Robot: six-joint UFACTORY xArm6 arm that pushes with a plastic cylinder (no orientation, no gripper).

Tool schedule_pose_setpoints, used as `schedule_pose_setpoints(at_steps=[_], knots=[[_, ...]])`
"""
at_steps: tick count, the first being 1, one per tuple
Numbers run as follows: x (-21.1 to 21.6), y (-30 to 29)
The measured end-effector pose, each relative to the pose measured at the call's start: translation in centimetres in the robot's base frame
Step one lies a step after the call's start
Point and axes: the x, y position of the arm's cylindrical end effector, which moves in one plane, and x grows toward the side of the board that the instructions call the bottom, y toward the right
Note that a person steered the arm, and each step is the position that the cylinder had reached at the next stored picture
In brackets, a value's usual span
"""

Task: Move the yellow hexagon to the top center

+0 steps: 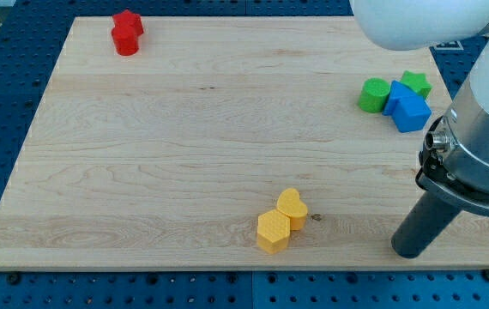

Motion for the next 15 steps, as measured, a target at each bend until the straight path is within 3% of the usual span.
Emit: schedule_pose_setpoints(at_steps=[3,8,11,15], knots=[[0.0,-0.1],[0.9,-12.9],[0.9,-16.7],[-5.1,-19.2]])
